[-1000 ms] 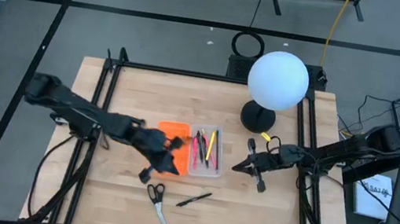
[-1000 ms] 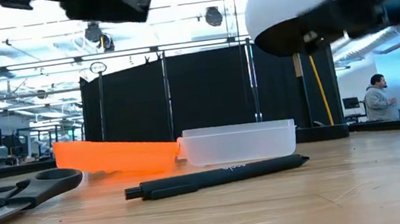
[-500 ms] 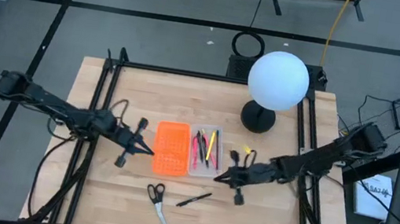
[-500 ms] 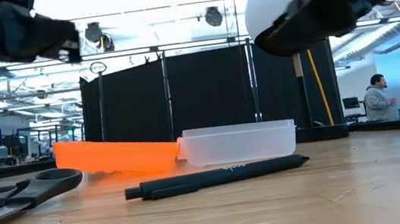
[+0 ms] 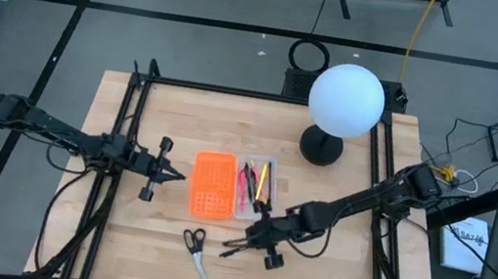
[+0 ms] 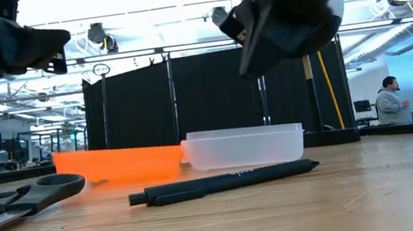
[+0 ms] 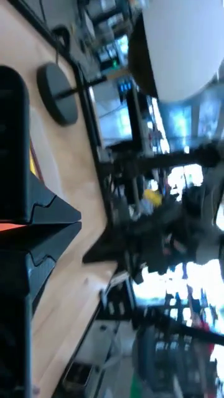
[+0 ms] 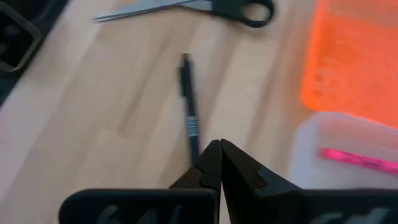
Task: Pick & place school supplies into a supply box
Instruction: Put the black pen into the supply box, then put the black scissors into the supply box
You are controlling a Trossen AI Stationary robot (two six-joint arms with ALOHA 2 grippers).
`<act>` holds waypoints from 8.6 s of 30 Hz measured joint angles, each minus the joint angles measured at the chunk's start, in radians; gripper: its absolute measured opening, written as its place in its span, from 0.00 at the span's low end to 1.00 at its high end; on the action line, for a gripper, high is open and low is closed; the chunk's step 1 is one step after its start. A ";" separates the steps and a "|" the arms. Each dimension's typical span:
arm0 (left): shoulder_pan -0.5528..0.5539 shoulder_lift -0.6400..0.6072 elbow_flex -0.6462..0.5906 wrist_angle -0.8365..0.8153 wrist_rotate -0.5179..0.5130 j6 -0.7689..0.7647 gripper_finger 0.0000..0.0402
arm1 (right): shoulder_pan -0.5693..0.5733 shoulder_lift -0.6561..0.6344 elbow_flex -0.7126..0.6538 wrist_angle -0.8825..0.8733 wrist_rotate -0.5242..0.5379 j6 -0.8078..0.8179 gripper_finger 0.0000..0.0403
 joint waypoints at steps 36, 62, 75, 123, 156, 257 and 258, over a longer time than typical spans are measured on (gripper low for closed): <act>-0.003 -0.006 0.000 -0.089 -0.170 -0.197 0.14 | 0.025 0.223 0.016 0.057 -0.017 -0.076 0.38; -0.002 -0.005 0.001 -0.093 -0.170 -0.179 0.14 | 0.024 0.205 0.005 0.062 -0.194 0.116 0.05; -0.002 -0.005 0.001 -0.093 -0.170 -0.189 0.14 | 0.011 -0.042 0.009 0.138 -0.008 0.304 0.05; -0.002 -0.006 0.001 -0.048 -0.169 -0.164 0.14 | -0.353 -0.104 -0.563 0.725 0.244 1.186 0.05; -0.002 -0.006 0.001 -0.048 -0.167 -0.175 0.14 | -0.393 -0.205 -0.563 0.971 -0.027 0.805 0.16; -0.476 1.344 1.561 -1.640 -0.467 0.227 0.37 | -0.339 -1.520 -1.205 0.822 -0.121 -0.039 0.00; -0.476 1.347 1.556 -1.653 -0.465 0.210 0.38 | -0.339 -1.520 -1.205 0.823 -0.121 -0.043 0.00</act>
